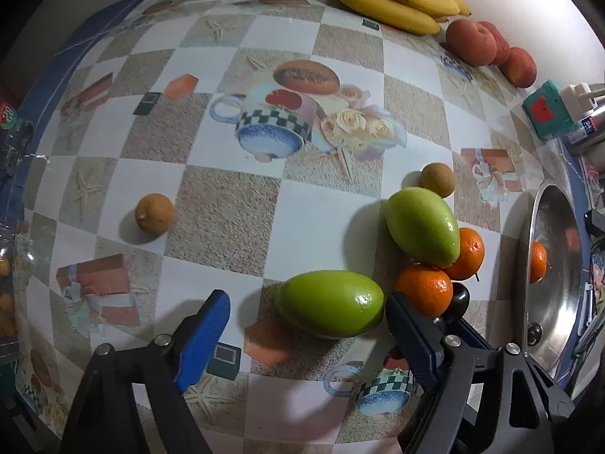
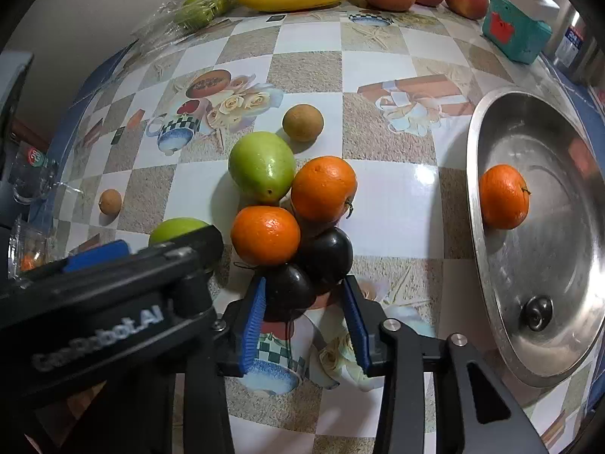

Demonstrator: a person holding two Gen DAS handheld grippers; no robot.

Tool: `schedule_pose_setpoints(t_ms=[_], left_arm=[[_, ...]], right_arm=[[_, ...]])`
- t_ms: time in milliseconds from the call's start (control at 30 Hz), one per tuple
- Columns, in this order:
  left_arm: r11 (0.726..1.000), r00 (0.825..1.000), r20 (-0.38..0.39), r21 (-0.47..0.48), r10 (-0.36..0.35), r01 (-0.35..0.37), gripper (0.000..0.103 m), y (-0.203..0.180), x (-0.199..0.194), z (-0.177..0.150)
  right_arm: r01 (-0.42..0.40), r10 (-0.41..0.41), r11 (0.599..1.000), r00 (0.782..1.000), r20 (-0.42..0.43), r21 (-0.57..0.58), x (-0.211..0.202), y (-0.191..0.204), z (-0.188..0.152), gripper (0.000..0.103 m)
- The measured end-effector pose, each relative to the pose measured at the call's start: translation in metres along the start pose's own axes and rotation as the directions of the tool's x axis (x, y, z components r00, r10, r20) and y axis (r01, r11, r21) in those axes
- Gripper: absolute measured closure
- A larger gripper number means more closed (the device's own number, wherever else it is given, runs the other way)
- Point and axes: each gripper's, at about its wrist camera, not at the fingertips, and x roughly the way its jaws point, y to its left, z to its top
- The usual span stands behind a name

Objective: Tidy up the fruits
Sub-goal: 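Close the right tool on another black plum in the pile, then close the left tool around the large green mango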

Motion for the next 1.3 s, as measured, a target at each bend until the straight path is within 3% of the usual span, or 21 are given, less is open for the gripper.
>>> schedule_pose_setpoints(t_ms=[67, 200, 233, 433, 800, 1300], left_arm=[[1.0, 1.0, -0.003, 0.0, 0.001, -0.001, 0.021, -0.001, 0.002, 0.0], [0.999, 0.999, -0.009, 0.001, -0.046, 0.046, 0.041, -0.003, 0.003, 0.0], [0.999, 0.999, -0.008, 0.002, -0.051, 0.051, 0.042, -0.002, 0.002, -0.001], [0.999, 0.999, 0.001, -0.003, -0.05, 0.05, 0.042, -0.002, 0.0, 0.001], [0.998, 0.998, 0.035, -0.027, -0.055, 0.056, 0.042, 0.011, -0.014, 0.006], [0.994, 0.984, 0.164, -0.07, -0.076, 0.089, 0.042, 0.03, -0.065, 0.003]], right_arm=[[-0.006, 0.006, 1.0, 1.0, -0.001, 0.004, -0.002, -0.002, 0.0, 0.063], [-0.017, 0.017, 1.0, 1.0, -0.003, 0.009, -0.004, -0.003, -0.002, 0.065], [-0.019, 0.019, 1.0, 1.0, -0.002, 0.011, -0.004, -0.004, -0.002, 0.065], [-0.045, 0.045, 0.999, 0.999, 0.006, 0.008, -0.01, -0.002, -0.005, 0.075], [-0.072, 0.072, 0.997, 0.997, 0.016, -0.007, -0.016, 0.003, -0.005, 0.076], [-0.129, 0.127, 0.992, 0.979, 0.159, 0.002, -0.072, 0.003, -0.005, 0.076]])
